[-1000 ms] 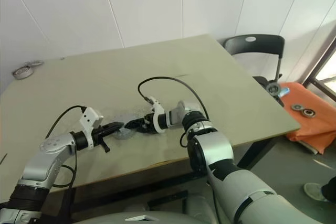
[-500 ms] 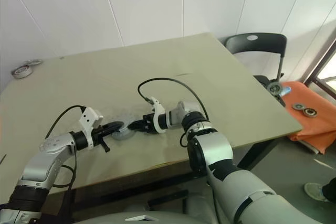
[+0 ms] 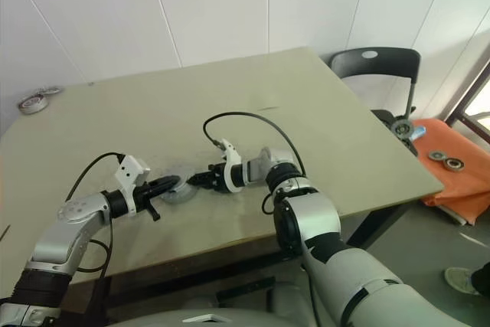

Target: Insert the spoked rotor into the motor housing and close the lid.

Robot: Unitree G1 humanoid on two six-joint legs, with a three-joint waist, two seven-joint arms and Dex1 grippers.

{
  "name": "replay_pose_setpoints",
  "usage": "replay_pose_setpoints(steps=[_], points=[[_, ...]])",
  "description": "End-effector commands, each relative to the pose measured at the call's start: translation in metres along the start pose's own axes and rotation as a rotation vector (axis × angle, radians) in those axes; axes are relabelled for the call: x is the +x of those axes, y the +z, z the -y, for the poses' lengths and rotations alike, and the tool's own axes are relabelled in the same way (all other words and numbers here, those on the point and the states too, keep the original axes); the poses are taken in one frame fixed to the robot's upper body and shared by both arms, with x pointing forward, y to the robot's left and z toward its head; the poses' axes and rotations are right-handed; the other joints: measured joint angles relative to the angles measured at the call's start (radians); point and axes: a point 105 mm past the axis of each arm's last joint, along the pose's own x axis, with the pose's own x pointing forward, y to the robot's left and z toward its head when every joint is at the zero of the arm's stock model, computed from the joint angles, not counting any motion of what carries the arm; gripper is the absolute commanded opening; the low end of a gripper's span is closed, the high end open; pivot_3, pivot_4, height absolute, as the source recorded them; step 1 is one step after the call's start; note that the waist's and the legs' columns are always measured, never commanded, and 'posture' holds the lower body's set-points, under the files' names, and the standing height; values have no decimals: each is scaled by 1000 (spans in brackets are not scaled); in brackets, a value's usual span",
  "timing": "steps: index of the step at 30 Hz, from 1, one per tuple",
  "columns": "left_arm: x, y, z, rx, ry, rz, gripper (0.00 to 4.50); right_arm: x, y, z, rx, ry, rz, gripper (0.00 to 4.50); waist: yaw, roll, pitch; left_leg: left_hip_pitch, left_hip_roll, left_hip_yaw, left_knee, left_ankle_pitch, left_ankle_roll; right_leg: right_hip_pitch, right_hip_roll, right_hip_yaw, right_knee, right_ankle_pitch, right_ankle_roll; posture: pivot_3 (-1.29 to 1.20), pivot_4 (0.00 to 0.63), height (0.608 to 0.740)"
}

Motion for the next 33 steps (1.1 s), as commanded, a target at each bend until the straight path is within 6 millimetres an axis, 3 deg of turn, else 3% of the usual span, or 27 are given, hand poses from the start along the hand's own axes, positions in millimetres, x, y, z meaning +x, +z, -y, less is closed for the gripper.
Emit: replay_pose_setpoints(steps=[1, 28, 33], points=[[0, -36, 6, -66, -5, -129, 0, -1, 0, 10, -37, -95, -8, 1553, 0, 0, 0, 0, 0, 0, 0, 0, 0, 0, 0, 0, 0, 0, 0, 0, 0, 740], [-2, -35, 2, -58, 12, -128, 0, 0, 0, 10, -43, -96, -9, 1552, 0, 0, 0, 0, -1, 0, 0, 0, 0, 0, 0, 0, -1, 0, 0, 0, 0, 740], [-6, -14, -12, -30, 56, -71, 0, 1, 0, 9, -46, -86, -10, 1552, 0, 0, 0, 0, -1, 0, 0, 0, 0, 0, 0, 0, -1, 0, 0, 0, 0, 740]])
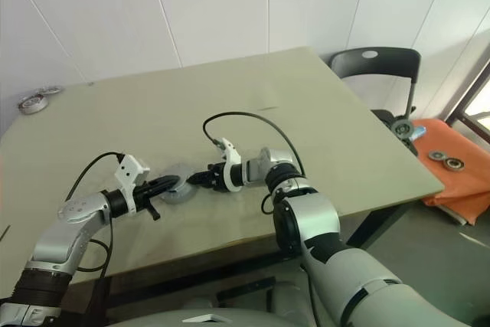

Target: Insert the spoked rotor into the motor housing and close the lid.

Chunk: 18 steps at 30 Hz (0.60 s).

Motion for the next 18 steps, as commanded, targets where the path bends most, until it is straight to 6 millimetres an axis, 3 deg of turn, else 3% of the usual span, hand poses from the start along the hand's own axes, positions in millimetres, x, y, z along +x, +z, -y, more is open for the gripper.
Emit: replay_pose_setpoints(steps=[1, 10, 18], points=[[-10, -10, -8, -36, 23, -62, 0, 1, -2, 9, -36, -89, -23, 1552, -1, 0, 0, 0, 0, 0, 0, 0, 0, 0, 0, 0, 0, 0, 0, 0, 0, 740], [-30, 26, -12, -24, -8, 22, 0, 2, -2, 11, -41, -103, -15, 1552, -1, -4, 4, -2, 0, 0, -1, 0, 0, -6, 0, 0, 0, 2, 1, 0, 0, 740], [-56, 46, -39, 3, 101, 60, 0, 3, -2, 12, -41, -113, -11, 1552, -2, -5, 5, -3, 0, 0, -2, -1, -1, -7, 0, 1, -1, 3, 0, 0, 0, 740]])
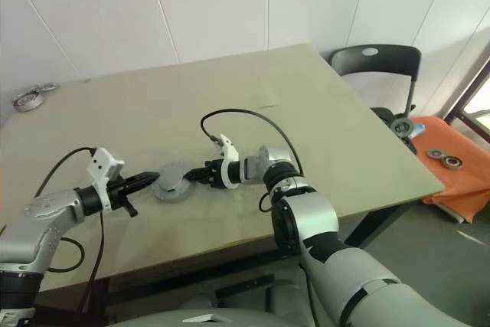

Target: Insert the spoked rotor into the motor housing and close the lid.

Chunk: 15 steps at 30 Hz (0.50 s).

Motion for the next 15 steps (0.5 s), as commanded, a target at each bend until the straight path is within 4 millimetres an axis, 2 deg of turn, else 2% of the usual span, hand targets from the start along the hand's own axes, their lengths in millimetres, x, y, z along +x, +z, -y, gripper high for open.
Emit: replay_pose_setpoints(steps=[1, 4, 7, 11, 15], points=[[-16, 24, -13, 38, 54, 63, 0, -1, -9, 19, -12, -131, -44, 1552, 0, 0, 0, 0, 0, 0, 0, 0, 0, 0, 0, 0, 0, 0, 0, 0, 0, 740], [-26, 30, -20, 18, 87, 91, 0, -1, -10, 18, -5, -120, -42, 1552, 0, 0, 0, 0, 0, 0, 0, 0, 0, 0, 0, 0, 0, 0, 0, 0, 0, 740], [-32, 30, -17, -3, 82, 91, 0, -1, -10, 20, -7, -123, -41, 1552, 0, 0, 0, 0, 0, 0, 0, 0, 0, 0, 0, 1, 0, 0, 0, 0, 0, 740], [-36, 12, -2, -48, 53, 42, 0, -4, -9, 13, 15, -69, -50, 1552, 0, 0, 1, 0, 0, 1, 0, 0, -1, 0, 0, 2, -1, 0, 0, 0, 0, 740], [-37, 4, 4, -73, 64, 26, 0, -11, -4, 4, 59, 7, -49, 1552, 3, -4, 4, -1, 0, 1, 0, 0, -1, 0, 0, 1, -1, 0, -1, 0, 0, 740]])
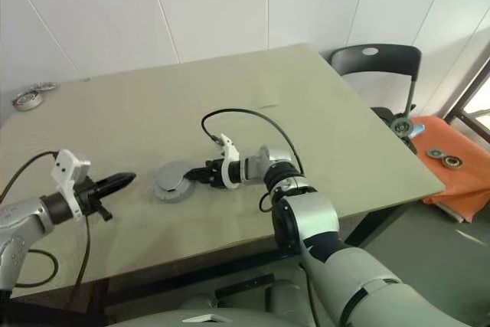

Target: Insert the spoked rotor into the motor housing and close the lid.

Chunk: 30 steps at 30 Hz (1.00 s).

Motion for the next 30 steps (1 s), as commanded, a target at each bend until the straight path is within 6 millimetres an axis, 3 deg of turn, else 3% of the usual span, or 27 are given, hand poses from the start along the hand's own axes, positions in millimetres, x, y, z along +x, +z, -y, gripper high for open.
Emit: replay_pose_setpoints(steps=[1, 7, 12, 16, 22, 30], points=[[-2, 10, 3, 24, 15, 35, 0, -7, -4, 2, 37, 5, -38, 1552, 0, -1, 1, 0, 0, 0, 0, 0, 0, 0, 0, 0, 0, 0, 0, 0, 0, 740], [-1, -4, 9, 0, 11, 16, 0, -15, 1, 1, 84, 48, -13, 1552, 0, -2, 2, -3, 0, 1, 0, -1, -2, -2, 0, 0, -2, 1, 0, 0, 0, 740], [0, -7, 11, -11, 15, 15, 0, -20, 10, 5, 147, 47, 71, 1552, 2, -3, 2, -15, 0, 0, 3, -1, -2, -11, 0, 0, -2, 4, -4, 0, 0, 740], [0, -9, 11, -17, 21, 15, 0, -27, 24, 4, 221, 85, 174, 1552, 6, -3, 2, -16, -1, 0, 3, -1, -2, -11, -2, 0, -2, 4, -5, 0, 0, 740], [-2, -12, 11, -30, 26, 8, 0, -32, 20, 16, 316, 96, 223, 1552, 12, -4, 1, -15, -2, 0, 4, -1, -2, -11, -2, 0, -2, 4, -5, 0, 0, 740], [2, -13, 6, -21, 21, -8, 0, -41, 28, 8, 342, 162, 251, 1552, 26, -4, 1, -15, -2, 1, 5, -1, -2, -9, -1, 0, -2, 4, -5, 0, 0, 740]])
